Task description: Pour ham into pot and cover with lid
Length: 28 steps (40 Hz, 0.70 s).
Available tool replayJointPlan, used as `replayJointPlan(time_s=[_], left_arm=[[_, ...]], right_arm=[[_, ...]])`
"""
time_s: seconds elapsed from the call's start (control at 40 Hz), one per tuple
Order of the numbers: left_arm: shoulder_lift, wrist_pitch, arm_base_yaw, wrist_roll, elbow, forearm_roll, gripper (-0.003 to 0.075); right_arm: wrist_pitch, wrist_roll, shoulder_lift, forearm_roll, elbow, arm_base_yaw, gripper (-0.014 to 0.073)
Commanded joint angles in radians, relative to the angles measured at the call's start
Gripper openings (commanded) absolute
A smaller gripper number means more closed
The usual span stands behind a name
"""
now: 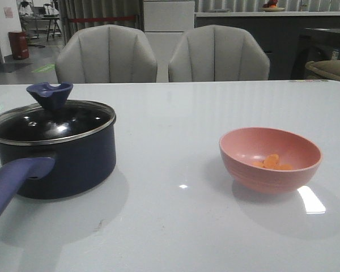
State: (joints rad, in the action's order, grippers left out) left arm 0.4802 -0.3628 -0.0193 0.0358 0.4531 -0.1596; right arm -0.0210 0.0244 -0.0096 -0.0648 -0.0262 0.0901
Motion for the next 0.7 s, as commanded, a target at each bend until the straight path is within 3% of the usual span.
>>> replayJointPlan(time_s=[0.0, 0.325, 0.675], left_arm=[[0.09, -0.014, 0.002, 0.002, 0.106, -0.011, 0.0595], [0.452, -0.26, -0.007, 0.002, 0.41, -0.062, 0.059], [0.774, -0.311, -0.208, 0.002, 0.675, -0.062, 0.0585]], right_arm=[[0.077, 0.0, -0.019, -0.012, 0.004, -0.005, 0.0139], [0.077, 0.0, -0.019, -0.012, 0.004, -0.005, 0.0139], [0.077, 0.0, -0.02, -0.012, 0.004, -0.005, 0.0139]])
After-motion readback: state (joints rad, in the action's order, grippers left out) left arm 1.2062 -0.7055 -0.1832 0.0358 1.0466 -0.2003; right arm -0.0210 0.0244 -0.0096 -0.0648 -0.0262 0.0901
